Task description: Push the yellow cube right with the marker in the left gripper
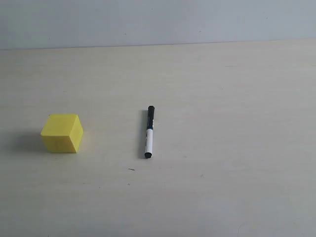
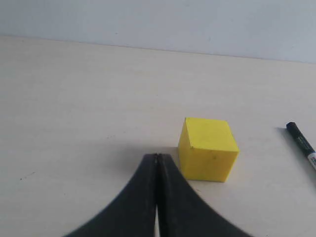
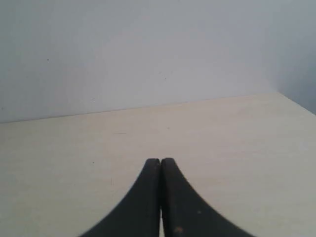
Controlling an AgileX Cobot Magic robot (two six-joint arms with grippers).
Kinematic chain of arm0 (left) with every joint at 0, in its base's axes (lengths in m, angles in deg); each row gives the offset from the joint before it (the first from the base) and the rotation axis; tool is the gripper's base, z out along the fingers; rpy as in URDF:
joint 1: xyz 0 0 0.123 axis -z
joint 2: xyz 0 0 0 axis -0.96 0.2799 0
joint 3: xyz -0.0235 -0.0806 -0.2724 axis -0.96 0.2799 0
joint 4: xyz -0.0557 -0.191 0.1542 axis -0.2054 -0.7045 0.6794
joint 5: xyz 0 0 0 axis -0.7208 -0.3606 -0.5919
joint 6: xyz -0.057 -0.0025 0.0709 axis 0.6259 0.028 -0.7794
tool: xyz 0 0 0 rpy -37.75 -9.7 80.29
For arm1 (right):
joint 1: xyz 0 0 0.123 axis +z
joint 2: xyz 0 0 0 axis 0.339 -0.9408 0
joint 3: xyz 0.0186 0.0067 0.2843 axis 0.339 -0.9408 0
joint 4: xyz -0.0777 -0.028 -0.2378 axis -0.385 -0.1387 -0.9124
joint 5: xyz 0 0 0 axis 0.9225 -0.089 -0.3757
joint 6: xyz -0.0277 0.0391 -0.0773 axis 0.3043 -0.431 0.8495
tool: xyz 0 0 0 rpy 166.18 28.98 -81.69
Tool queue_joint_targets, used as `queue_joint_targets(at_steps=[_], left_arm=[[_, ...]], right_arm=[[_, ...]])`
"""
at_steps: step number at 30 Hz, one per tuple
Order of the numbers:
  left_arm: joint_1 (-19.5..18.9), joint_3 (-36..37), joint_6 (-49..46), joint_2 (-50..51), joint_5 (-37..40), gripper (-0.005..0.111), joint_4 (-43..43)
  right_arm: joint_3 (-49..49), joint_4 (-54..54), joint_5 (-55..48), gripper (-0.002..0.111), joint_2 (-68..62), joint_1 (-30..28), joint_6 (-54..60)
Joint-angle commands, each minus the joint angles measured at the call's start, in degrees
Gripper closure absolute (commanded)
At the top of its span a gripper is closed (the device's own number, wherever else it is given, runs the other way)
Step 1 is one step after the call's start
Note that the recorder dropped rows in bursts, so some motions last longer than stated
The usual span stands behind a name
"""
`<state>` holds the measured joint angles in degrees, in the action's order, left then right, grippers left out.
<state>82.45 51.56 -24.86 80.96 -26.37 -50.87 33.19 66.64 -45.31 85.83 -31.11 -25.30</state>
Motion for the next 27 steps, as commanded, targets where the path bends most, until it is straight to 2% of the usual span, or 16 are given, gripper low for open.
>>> queue_joint_targets(at_steps=[1,23,25,27], left_arm=[[-0.15,-0.01,-0.13,-0.3,-0.36,0.107,-0.29],[-0.15,-0.01,-1.15,-0.3,-0.58,0.107,0.25],[-0.15,-0.01,-4.71,-0.3,-3.4,0.107,2.78],[-0.15,-0.01,-4.94,-0.3,-9.47,0.107,2.99]], right_arm=[[-0.24,0.0,0.3,0.108,0.37,-0.48,0.08],[-0.24,0.0,0.3,0.108,0.37,-0.48,0.08],[-0.24,0.0,0.3,0.108,0.37,-0.48,0.08],[-0.24,0.0,0.3,0.108,0.37,-0.48,0.08]])
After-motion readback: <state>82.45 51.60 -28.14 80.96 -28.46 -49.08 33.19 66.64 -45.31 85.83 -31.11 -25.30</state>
